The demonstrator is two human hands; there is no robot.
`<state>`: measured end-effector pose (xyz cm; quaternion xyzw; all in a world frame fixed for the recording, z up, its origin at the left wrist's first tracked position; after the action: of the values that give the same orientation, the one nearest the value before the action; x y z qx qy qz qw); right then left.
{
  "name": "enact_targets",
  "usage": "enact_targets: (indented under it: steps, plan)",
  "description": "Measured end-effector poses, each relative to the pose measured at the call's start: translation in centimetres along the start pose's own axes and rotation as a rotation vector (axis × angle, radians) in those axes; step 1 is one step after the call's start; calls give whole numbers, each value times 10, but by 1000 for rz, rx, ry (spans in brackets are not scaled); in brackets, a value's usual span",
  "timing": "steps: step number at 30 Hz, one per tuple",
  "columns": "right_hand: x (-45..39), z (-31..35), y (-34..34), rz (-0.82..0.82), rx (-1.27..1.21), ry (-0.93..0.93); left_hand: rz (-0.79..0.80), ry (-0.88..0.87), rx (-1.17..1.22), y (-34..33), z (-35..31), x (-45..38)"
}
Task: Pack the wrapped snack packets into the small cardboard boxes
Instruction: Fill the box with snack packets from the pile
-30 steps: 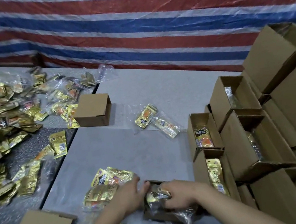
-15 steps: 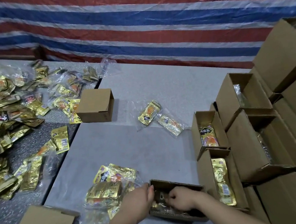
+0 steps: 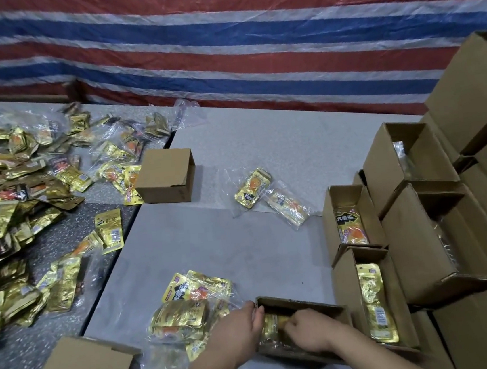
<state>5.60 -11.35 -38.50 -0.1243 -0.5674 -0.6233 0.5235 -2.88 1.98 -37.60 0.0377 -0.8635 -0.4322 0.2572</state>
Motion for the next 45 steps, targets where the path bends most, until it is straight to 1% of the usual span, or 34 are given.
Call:
enact_targets:
  steps: [2, 4, 5, 6, 7, 9, 11, 12, 13, 17, 19, 21, 24, 26, 28, 30, 32, 34, 36, 38, 39, 41, 42, 43, 44, 45]
  plan:
    - [7, 6, 10, -49, -43, 68, 0, 1, 71, 4, 4, -2]
    - [14, 12, 18, -88, -92, 141, -57, 16, 154, 17, 18, -8]
    - [16, 13, 24, -123, -139, 165, -91, 28, 130, 26, 30, -13]
    - [19, 12, 30, -172, -212, 173, -99, 38, 51, 34, 46, -18]
    - [22, 10, 37, -231, -303, 168, -69, 45, -79, 40, 63, -24]
    - [25, 1, 54, -390, -426, 145, 96, 45, -406, 41, 97, -31]
    - [26, -7, 74, -542, -400, 133, 258, 59, -621, 36, 128, -34]
    - [25, -9, 81, -569, -363, 130, 312, 65, -672, 31, 139, -34]
    - [24, -12, 84, -571, -330, 123, 330, 61, -703, 26, 146, -34]
    - [18, -27, 81, -547, -277, 68, 205, -15, -719, 15, 156, -39]
    - [20, -29, 80, -557, -278, 62, 182, -25, -676, 16, 156, -39]
    - [25, -28, 83, -588, -285, 74, 127, -11, -566, 28, 150, -39]
    - [35, -15, 93, -627, -357, 127, 60, 53, -240, 67, 129, -36]
    - [42, 4, 100, -620, -460, 208, -5, 27, -41, 103, 103, -34]
    - [50, 31, 108, -544, -567, 317, -68, -59, 137, 137, 64, -28]
    - [58, 61, 112, -365, -696, 460, -100, -151, 345, 162, 13, -18]
    - [69, 86, 118, -217, -851, 576, -72, -244, 552, 176, -41, -9]
    - [82, 94, 130, -184, -958, 650, -52, -351, 674, 182, -87, -2]
    - [94, 89, 143, -191, -1049, 668, -108, -389, 707, 183, -118, -1]
    - [104, 80, 155, -194, -1129, 690, -199, -376, 705, 185, -141, -1]
    - [108, 76, 159, -182, -1159, 712, -248, -379, 666, 185, -151, -2]
    - [117, 64, 166, -172, -1216, 743, -343, -439, 467, 186, -174, -4]
    - [120, 59, 169, -181, -1237, 755, -367, -465, 366, 187, -185, -5]
    - [123, 52, 171, -210, -1244, 751, -358, -470, 306, 187, -191, -8]
    - [126, 44, 174, -258, -1229, 729, -315, -464, 314, 187, -193, -11]
    - [128, 36, 177, -332, -1185, 687, -244, -449, 385, 185, -189, -14]
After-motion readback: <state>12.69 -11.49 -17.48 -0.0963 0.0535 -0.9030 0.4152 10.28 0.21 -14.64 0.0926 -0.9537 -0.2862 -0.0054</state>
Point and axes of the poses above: each hand's wrist, its own x-axis away from the middle knuckle, its own y-axis out of the back of the hand, z = x × y, the point moved 6 cm from there along -x, towards the middle knuckle
